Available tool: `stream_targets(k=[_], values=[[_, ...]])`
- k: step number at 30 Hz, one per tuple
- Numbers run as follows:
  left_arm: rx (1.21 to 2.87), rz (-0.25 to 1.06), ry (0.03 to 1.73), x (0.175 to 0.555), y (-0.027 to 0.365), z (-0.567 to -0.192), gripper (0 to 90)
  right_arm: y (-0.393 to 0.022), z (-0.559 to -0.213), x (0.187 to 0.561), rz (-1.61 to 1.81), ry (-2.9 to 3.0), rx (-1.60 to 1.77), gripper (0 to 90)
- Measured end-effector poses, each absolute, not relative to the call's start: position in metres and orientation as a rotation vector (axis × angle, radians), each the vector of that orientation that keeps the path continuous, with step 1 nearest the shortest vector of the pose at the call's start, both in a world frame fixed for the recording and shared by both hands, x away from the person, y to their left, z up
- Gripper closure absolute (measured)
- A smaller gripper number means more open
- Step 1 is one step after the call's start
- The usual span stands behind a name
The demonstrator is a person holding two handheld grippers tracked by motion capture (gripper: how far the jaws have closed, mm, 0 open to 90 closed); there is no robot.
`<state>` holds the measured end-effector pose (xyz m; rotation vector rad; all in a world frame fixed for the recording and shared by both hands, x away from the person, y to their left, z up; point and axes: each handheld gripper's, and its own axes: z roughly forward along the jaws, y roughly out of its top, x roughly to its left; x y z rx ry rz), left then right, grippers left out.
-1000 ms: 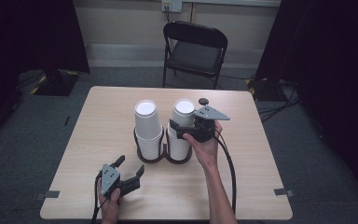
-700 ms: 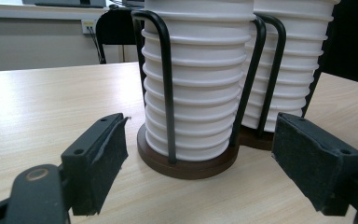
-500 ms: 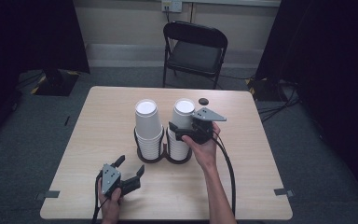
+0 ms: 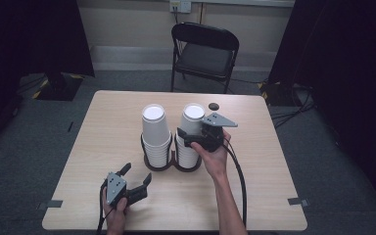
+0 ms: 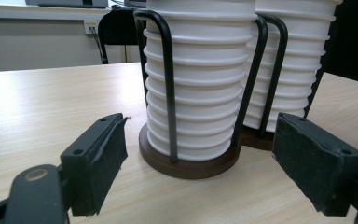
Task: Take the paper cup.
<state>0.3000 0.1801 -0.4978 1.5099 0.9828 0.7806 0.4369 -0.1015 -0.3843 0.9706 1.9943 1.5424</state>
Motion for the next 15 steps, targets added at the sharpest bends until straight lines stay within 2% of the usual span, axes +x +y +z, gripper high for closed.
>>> stream_targets(k=[15], values=[[1.508,0.773,0.98,0.3001,0.1807,-0.4979,17.3,-0.1013,-0.3787,0.4374,1.562,1.989,0.959,14.3]])
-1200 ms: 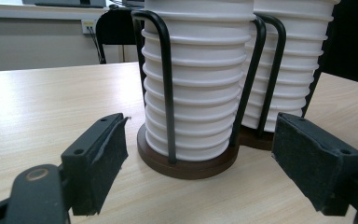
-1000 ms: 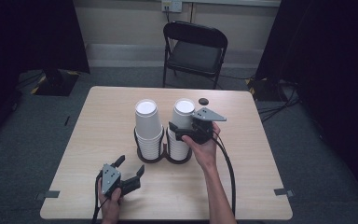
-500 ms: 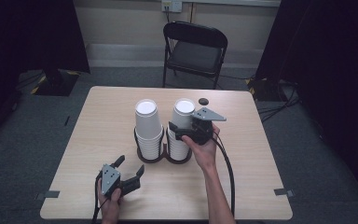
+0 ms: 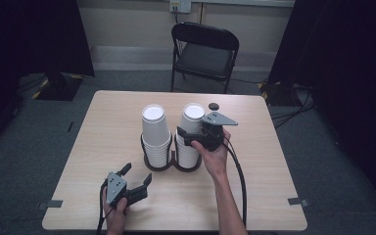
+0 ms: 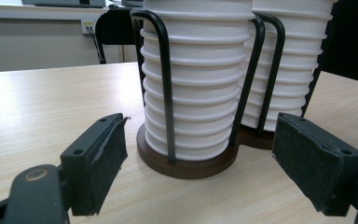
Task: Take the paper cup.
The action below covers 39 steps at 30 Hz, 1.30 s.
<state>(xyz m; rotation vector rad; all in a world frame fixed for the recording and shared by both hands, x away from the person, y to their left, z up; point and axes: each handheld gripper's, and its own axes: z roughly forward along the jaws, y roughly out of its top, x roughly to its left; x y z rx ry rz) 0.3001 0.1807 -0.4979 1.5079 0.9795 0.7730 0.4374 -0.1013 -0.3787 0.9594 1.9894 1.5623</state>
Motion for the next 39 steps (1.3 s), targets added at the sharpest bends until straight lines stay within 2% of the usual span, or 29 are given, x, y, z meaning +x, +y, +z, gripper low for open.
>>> stream_targets(k=[39], values=[[1.517,0.768,0.975,0.3,0.18,-0.498,17.1,-0.107,-0.337,0.428,1.641,1.912,0.929,14.9]])
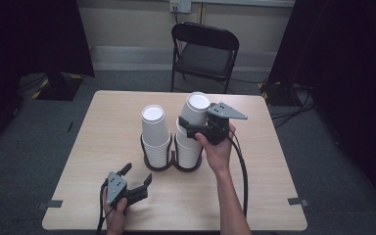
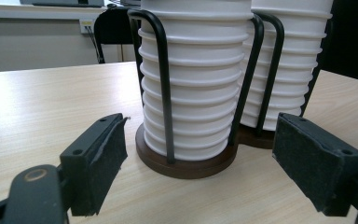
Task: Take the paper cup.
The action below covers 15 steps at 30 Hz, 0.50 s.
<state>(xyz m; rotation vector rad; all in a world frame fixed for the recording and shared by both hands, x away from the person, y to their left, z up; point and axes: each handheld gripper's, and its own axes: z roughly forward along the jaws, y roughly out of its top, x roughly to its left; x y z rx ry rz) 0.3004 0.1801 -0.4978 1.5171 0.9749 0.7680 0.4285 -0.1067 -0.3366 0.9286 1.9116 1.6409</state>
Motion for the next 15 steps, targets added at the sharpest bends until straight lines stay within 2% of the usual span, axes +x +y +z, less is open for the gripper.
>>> stream_targets(k=[15], values=[[1.523,0.752,0.976,0.301,0.18,-0.498,17.1,-0.111,-0.312,0.425,1.651,1.891,0.915,15.0]])
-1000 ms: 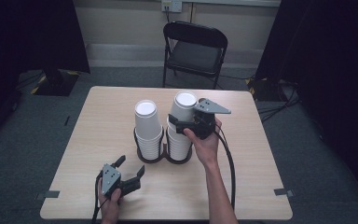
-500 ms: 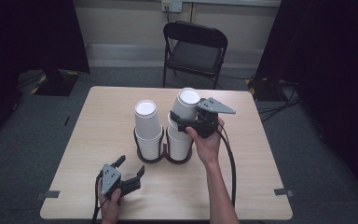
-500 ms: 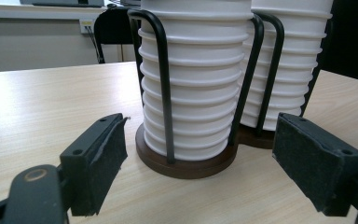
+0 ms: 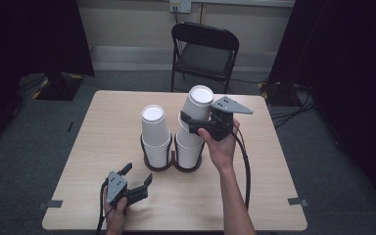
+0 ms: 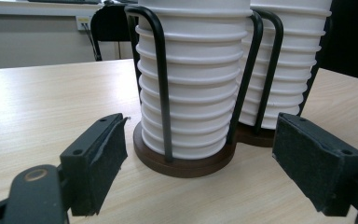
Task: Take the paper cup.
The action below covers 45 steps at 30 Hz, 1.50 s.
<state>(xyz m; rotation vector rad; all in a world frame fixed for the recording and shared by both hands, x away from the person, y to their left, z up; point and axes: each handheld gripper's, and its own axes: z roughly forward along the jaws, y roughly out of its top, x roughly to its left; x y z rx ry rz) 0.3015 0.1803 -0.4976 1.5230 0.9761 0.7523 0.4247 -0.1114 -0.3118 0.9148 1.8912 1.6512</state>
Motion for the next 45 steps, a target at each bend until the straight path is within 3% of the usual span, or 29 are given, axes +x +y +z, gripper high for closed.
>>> stream_targets(k=[25,45], values=[[1.514,0.751,0.994,0.302,0.181,-0.498,16.5,-0.16,-0.298,0.403,1.716,1.778,1.006,15.3],[1.536,0.726,1.045,0.307,0.181,-0.497,22.8,-0.199,-0.332,0.371,1.694,1.754,1.16,15.8]])
